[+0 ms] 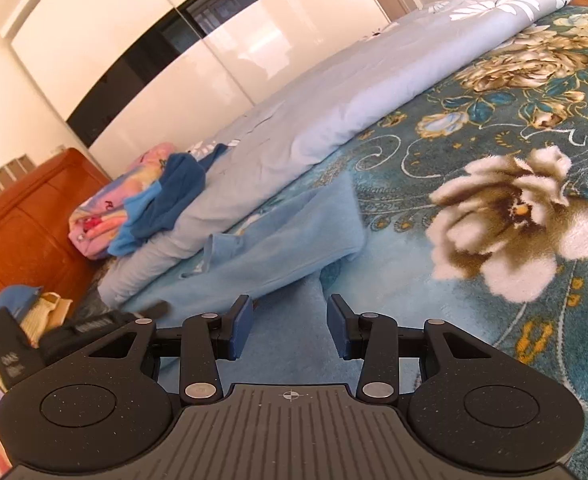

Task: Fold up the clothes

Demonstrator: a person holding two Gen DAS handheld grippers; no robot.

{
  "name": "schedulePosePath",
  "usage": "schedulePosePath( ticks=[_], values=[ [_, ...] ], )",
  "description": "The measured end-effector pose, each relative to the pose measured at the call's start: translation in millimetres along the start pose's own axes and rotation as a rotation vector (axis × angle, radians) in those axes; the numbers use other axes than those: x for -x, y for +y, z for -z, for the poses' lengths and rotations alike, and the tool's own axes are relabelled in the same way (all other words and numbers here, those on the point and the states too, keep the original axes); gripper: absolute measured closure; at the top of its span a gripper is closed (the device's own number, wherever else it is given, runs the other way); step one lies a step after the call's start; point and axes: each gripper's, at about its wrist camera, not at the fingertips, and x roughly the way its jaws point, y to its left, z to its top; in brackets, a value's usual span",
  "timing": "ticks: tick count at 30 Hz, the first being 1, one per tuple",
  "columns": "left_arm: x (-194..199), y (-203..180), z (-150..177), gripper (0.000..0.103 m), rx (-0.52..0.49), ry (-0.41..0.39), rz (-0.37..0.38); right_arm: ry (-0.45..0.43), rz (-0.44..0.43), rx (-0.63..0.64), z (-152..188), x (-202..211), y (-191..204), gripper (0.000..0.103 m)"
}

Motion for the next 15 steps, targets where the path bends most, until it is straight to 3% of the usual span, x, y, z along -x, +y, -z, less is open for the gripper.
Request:
schedulePosePath(
  ticks=[2, 6, 9, 15],
  values=[
    [15.6, 9.2, -4.1, 0.103, -0.039, -0.046, -0.041, 0.003, 0.007, 0.007, 2.2, 1.7, -1.7, 0.066],
    [8.9, 41.2, 1.9, 0.103, 0.011, 0.040, -0.159, 0.009, 0.013, -0.007, 6.1, 1.9, -6.9, 0.065],
    [14.7, 55.0, 9.7, 0.103, 0.028, 0.022, -0.207, 0.011, 0.008, -0.027, 7.6, 1.5, -7.5, 0.065],
    [9.1, 59.4, 11.2, 0.101, 0.037, 0.066, -0.282, 0.020, 0.008, -0.019, 7.6, 2.9, -2.3, 0.065]
  ],
)
